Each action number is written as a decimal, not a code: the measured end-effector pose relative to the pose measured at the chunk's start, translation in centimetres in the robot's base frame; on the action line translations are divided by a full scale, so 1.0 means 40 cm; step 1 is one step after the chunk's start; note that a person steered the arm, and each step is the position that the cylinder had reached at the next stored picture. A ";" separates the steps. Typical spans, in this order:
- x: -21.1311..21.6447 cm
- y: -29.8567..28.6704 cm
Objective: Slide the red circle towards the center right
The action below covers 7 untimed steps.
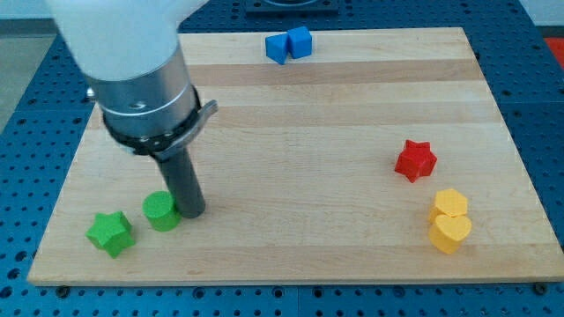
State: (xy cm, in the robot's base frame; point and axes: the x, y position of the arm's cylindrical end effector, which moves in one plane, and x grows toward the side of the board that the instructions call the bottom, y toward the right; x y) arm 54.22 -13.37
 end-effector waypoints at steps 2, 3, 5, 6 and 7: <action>-0.025 0.013; -0.139 0.114; -0.219 0.159; -0.225 0.131; -0.196 0.090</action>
State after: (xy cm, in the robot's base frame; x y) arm 46.39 -9.77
